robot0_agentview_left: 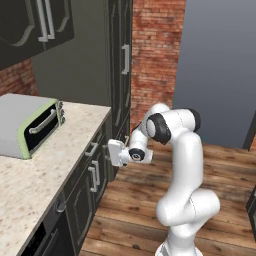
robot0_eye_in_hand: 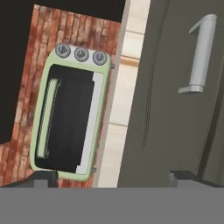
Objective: Take a straw from the drawer in front and place it inside the glass cup on the dining counter.
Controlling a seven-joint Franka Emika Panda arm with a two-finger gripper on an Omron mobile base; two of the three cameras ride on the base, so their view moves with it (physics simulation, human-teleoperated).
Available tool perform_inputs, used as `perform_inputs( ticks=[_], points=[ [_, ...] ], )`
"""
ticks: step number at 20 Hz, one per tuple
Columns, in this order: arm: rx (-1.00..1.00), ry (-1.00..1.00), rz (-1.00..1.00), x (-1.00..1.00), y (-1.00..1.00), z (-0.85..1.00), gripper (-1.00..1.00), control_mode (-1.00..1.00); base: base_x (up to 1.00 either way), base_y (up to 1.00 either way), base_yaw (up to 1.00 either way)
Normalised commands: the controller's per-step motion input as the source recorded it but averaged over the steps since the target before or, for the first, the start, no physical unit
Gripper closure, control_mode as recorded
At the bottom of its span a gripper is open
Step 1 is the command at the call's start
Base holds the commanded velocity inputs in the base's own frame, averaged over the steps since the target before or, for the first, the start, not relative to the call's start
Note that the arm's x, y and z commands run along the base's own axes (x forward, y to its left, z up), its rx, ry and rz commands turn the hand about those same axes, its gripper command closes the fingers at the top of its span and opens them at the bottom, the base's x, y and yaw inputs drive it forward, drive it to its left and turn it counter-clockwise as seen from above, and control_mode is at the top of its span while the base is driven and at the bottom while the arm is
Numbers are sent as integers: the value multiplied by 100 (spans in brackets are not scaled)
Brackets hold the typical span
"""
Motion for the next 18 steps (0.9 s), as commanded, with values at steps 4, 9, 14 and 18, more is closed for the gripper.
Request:
perform_inputs(
  ticks=[4, 9, 14, 18],
  points=[
    [2, 0, -3, 28, 0, -15, -100, -100, 0, 0, 0],
    [1, 0, -2, 23, 2, -22, -100, -100, 0, 0, 0],
    [1, 1, 0, 20, 14, -26, -100, -100, 0, 0, 0],
    [0, 0, 0, 17, 16, -19, -100, -100, 0, 0, 0]
  ],
)
